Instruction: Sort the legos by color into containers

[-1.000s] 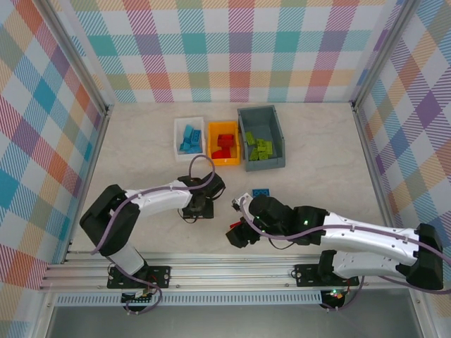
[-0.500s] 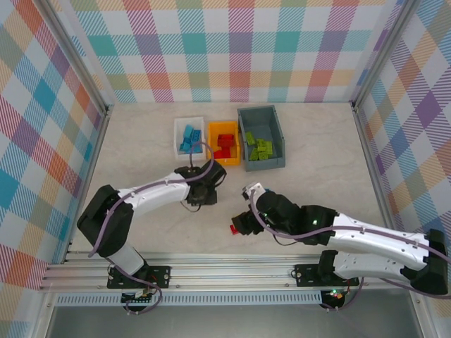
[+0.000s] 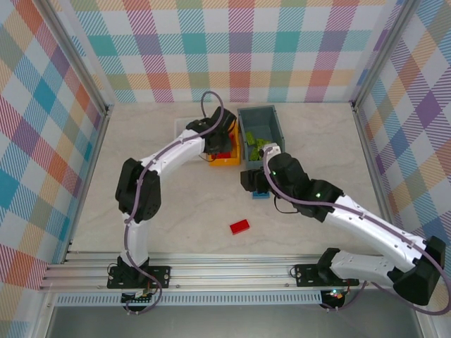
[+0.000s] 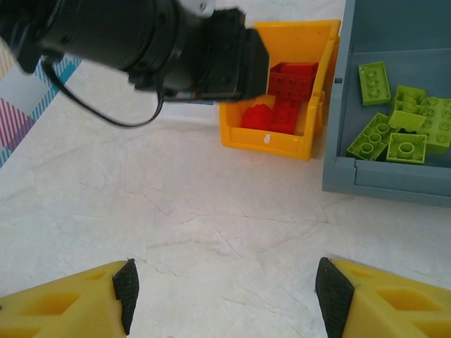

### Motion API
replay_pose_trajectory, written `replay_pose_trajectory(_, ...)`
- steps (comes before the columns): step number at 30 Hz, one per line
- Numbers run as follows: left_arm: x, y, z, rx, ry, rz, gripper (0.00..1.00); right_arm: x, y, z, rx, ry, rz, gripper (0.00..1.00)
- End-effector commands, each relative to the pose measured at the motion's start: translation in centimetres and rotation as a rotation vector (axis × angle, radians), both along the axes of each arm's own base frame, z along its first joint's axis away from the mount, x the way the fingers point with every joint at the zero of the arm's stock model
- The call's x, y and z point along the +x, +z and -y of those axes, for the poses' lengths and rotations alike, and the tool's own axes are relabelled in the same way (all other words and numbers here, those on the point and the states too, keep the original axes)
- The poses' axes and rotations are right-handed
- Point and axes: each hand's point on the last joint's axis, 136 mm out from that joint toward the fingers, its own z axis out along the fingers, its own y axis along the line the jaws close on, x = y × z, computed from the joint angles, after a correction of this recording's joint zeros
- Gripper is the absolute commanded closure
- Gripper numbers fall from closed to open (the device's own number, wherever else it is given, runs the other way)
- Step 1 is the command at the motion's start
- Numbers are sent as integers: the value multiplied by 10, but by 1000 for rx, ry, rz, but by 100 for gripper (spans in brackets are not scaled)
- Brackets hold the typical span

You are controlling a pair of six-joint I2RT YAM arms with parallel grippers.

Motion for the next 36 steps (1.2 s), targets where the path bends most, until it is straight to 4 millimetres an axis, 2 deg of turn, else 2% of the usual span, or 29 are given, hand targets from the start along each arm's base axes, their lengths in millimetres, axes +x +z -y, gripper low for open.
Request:
replay_pose_trajectory(1, 24, -1, -18, 60, 14, 0, 71, 8, 15, -16, 83, 32, -1, 30)
replay_pose_trajectory(4, 47, -4, -22, 63, 28, 10, 71, 18, 15, -28, 102, 62, -3, 30)
replay_pose_trajectory(9, 71, -8, -19, 77, 17, 25, 71, 41, 19, -47, 115, 83, 17, 28)
replay_pose_trajectory(13, 82, -9, -15, 89, 18, 44, 71, 49, 28, -61, 135, 106, 17, 28)
replay_pose_trajectory(16, 85, -13, -15, 97, 20, 34, 69, 49, 31, -62, 142, 112, 19, 28)
replay_pose_trajectory(18, 85, -17, -14, 91, 20, 22, 65, 47, 30, -60, 139, 109, 19, 28)
replay_pose_trajectory(22, 80, -16, -11, 69, 17, 4, 49, 44, 27, -53, 125, 97, 12, 26)
replay_pose_trajectory(25, 77, -1, -9, 43, 13, 17, 47, 41, 25, -45, 109, 82, 10, 26)
replay_pose_trajectory(30, 67, 52, -1, -13, -3, 97, 47, 34, 19, -24, 78, 23, -1, 26)
replay_pose_trajectory(33, 55, 85, 0, -52, 0, 147, 47, 30, 8, -1, 36, -55, -22, 26)
replay_pose_trajectory(36, 32, 111, 5, -110, -6, 184, 47, 25, -15, 24, -36, -139, -87, 26)
